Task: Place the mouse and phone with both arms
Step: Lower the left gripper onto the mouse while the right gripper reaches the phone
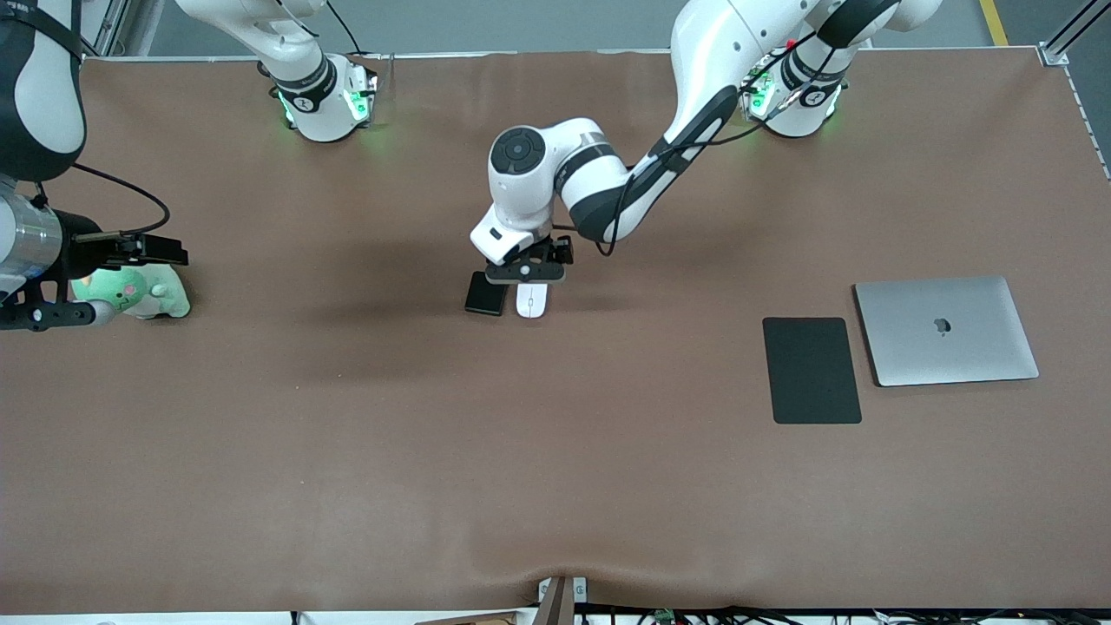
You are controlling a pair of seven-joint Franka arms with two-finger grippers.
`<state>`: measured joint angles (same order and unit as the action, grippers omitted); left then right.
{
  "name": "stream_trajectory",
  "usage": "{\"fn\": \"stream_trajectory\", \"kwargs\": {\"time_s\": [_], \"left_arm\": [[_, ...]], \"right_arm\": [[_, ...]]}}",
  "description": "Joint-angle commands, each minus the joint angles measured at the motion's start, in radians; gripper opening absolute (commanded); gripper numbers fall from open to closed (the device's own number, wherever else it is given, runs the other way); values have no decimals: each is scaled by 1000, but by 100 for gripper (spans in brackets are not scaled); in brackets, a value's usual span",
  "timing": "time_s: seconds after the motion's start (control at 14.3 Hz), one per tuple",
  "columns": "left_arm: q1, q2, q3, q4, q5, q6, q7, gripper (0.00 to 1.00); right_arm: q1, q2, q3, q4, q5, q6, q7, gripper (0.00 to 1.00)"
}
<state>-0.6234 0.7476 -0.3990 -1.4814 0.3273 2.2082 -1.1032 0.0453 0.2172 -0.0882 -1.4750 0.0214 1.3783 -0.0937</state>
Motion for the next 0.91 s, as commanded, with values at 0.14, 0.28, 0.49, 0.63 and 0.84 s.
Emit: {"fn": "stream_trajectory", "kwargs": {"time_s": [0.14, 0.28, 0.49, 0.63, 0.84], "left_arm": [[-42, 76, 58, 65, 30, 54, -27, 100], [-61, 91, 81, 65, 30, 56, -32, 100], [-68, 113, 91, 67, 30, 97, -35, 100], [-68, 122, 91, 67, 30, 114, -33, 100], [-68, 141, 92, 65, 32, 117, -30, 100]], "right_arm": [[-5, 16, 2, 25, 28, -67, -1, 100], [-7, 14, 1, 25, 28, -90, -1, 100], [-12, 11, -1, 30, 44, -105, 0, 100], [-7, 10, -1, 27, 46, -120, 8, 100], [7, 14, 2, 18, 46, -157, 12, 100]]}}
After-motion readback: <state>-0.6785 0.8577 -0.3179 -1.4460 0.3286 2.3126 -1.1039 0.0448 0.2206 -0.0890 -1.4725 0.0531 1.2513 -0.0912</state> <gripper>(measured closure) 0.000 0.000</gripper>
